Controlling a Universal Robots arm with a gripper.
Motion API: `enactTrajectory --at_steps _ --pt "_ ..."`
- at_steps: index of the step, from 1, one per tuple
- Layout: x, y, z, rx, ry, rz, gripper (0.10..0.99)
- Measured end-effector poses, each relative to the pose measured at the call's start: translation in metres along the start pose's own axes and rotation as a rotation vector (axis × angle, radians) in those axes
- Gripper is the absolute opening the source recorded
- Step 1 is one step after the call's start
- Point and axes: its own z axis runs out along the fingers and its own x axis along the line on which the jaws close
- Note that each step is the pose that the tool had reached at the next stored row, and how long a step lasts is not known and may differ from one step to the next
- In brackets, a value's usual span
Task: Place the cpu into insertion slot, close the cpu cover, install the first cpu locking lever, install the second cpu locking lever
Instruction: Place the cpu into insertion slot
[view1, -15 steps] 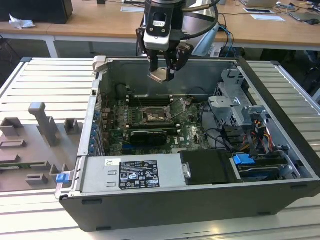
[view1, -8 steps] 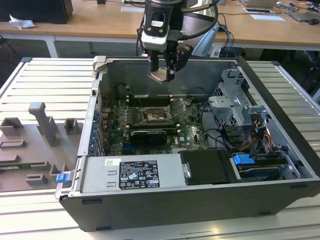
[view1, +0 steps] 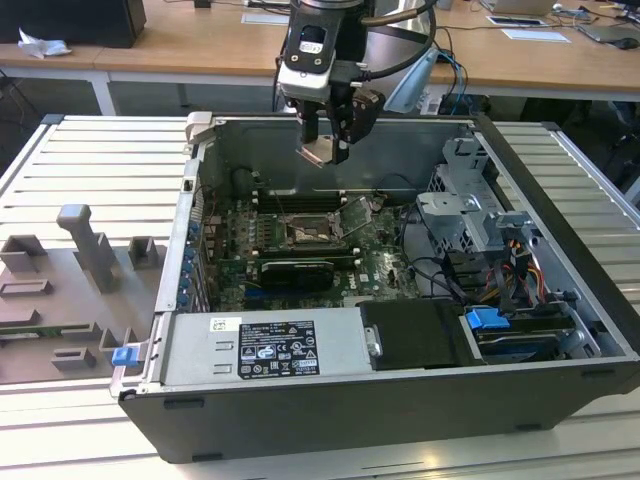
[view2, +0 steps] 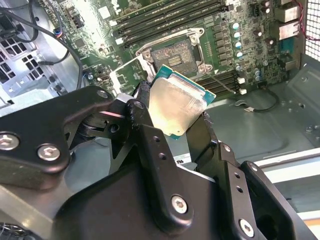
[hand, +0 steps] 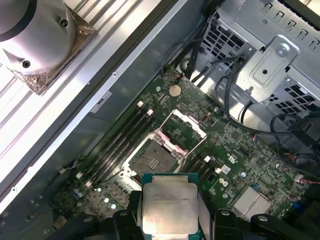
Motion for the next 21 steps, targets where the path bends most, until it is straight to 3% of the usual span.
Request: enactTrajectory --at_steps 21 --pt "0.0 -0.0001 0.0009 -0.002 -0.0074 0.086 0.537"
